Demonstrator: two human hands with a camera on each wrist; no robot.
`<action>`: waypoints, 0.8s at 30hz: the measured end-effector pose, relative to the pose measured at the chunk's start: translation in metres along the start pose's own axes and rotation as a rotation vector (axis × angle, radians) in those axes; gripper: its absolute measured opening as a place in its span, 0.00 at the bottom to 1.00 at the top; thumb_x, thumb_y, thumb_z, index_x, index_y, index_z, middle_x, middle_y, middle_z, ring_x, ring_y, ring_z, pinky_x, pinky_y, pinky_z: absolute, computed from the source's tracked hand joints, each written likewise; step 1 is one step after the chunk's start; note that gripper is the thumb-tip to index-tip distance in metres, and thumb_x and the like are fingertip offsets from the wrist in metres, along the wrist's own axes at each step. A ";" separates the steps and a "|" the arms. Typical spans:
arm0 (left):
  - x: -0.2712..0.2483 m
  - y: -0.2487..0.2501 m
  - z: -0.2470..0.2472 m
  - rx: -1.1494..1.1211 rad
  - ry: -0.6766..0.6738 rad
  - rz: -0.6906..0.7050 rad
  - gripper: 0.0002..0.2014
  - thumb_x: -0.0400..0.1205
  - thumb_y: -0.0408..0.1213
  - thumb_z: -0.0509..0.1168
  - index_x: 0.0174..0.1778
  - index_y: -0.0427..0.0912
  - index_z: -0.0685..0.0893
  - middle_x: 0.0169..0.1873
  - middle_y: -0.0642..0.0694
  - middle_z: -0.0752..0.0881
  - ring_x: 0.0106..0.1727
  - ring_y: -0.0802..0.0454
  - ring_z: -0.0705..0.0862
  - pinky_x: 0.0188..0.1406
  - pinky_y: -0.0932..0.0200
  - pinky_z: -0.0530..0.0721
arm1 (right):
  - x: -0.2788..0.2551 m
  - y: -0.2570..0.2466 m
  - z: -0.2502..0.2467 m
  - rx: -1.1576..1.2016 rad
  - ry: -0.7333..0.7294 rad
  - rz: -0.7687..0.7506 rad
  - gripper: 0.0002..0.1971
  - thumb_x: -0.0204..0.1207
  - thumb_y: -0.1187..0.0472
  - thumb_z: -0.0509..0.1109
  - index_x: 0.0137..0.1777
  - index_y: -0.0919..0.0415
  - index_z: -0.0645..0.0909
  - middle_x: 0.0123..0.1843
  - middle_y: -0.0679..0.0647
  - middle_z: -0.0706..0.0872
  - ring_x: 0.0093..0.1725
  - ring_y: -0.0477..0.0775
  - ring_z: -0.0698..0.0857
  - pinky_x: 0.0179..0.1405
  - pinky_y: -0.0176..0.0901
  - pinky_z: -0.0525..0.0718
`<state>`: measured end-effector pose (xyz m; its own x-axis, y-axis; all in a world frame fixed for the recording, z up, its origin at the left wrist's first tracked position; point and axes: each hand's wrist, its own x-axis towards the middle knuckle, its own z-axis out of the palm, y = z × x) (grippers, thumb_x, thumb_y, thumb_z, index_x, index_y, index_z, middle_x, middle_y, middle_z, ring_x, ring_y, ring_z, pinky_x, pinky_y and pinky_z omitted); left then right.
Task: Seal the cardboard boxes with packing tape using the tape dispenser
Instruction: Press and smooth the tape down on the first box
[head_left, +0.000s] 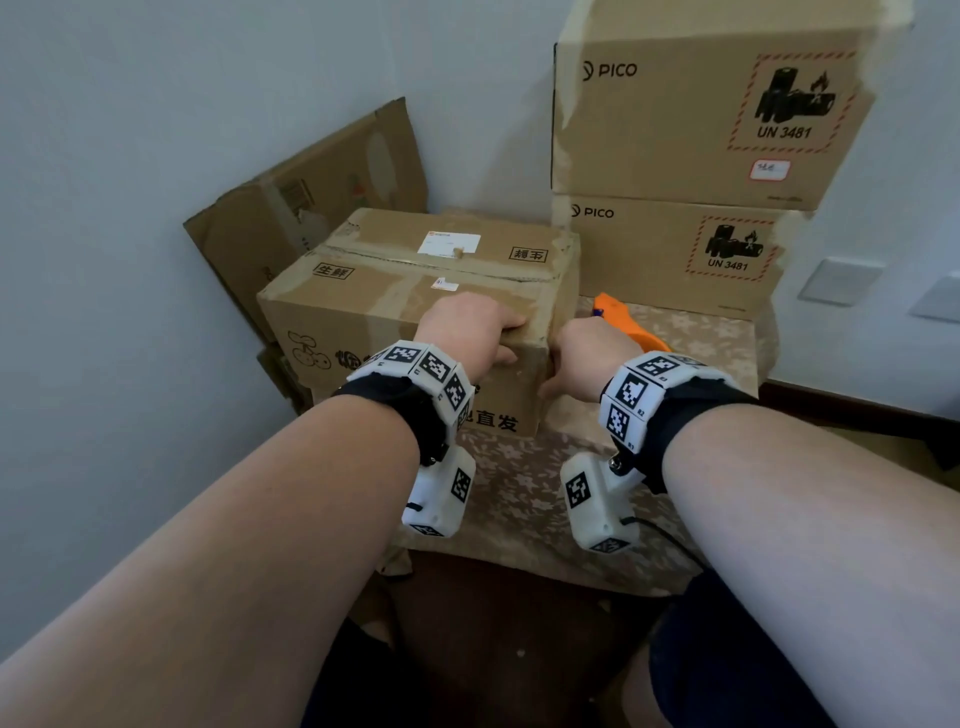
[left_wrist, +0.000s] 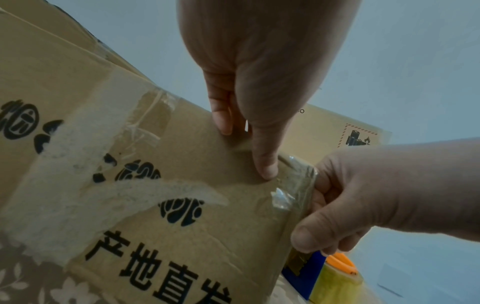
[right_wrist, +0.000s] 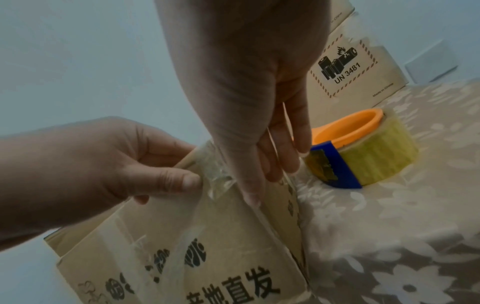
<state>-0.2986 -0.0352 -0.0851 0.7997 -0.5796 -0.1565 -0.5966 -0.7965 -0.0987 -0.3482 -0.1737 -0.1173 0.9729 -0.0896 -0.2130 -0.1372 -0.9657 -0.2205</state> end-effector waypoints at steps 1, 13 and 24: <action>0.001 0.000 0.000 -0.006 0.001 -0.003 0.25 0.82 0.51 0.65 0.76 0.56 0.72 0.66 0.44 0.81 0.67 0.42 0.78 0.62 0.51 0.76 | 0.000 0.001 -0.003 -0.014 -0.014 -0.007 0.19 0.69 0.47 0.79 0.29 0.56 0.75 0.31 0.52 0.79 0.31 0.52 0.80 0.31 0.45 0.78; 0.000 -0.001 0.001 -0.039 0.089 0.024 0.25 0.81 0.51 0.66 0.74 0.55 0.75 0.65 0.46 0.82 0.66 0.44 0.79 0.61 0.52 0.77 | 0.004 -0.004 0.001 0.044 0.112 0.041 0.22 0.69 0.40 0.76 0.31 0.56 0.74 0.33 0.52 0.79 0.32 0.50 0.78 0.24 0.42 0.71; -0.028 -0.007 0.023 -0.412 0.407 -0.099 0.15 0.80 0.42 0.69 0.63 0.48 0.84 0.57 0.52 0.86 0.57 0.54 0.83 0.54 0.62 0.77 | -0.011 0.011 -0.006 0.608 0.032 0.029 0.13 0.68 0.56 0.81 0.34 0.59 0.79 0.33 0.54 0.84 0.35 0.55 0.83 0.40 0.51 0.88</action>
<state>-0.3184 -0.0097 -0.1028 0.8604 -0.4535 0.2324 -0.5074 -0.8044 0.3089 -0.3594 -0.1845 -0.1119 0.9711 -0.1302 -0.1999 -0.2358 -0.6516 -0.7210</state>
